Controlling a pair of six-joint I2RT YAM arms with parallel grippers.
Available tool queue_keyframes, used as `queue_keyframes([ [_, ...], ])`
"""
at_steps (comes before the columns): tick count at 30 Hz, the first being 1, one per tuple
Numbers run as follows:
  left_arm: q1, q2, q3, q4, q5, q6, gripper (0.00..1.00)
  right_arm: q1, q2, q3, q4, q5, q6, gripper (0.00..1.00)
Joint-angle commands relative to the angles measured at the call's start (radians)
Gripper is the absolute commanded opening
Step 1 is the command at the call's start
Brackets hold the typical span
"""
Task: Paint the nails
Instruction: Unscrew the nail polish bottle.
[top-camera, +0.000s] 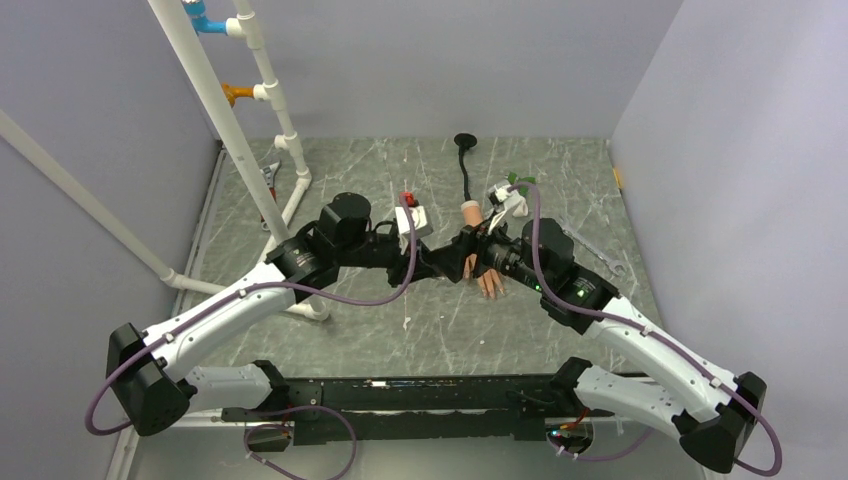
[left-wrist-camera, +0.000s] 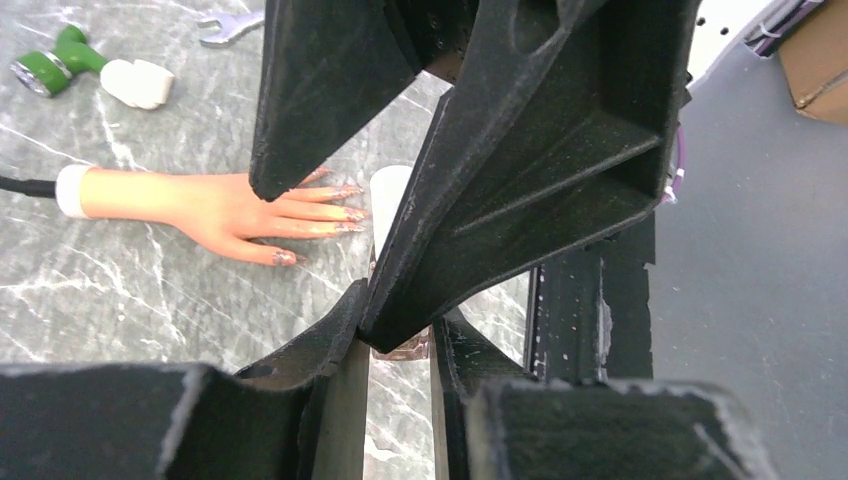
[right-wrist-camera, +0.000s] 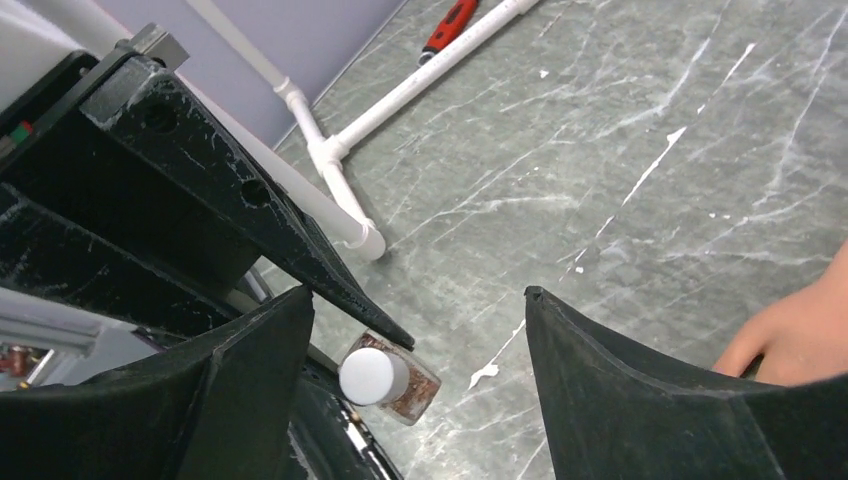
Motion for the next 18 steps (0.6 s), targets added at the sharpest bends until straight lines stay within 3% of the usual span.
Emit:
queue_keyframes([
  [1, -0.007, -0.015, 0.023, 0.079, -0.017, 0.013, 0.0, 0.016, 0.021, 0.137, -0.069, 0.111, 0.153, 0.8],
  [6, -0.008, -0.006, 0.029, 0.067, -0.092, 0.01, 0.0, 0.017, 0.046, 0.235, -0.216, 0.232, 0.209, 0.78],
  [18, -0.007, -0.006, 0.024, 0.076, -0.146, -0.001, 0.0, 0.017, 0.118, 0.307, -0.331, 0.211, 0.295, 0.55],
])
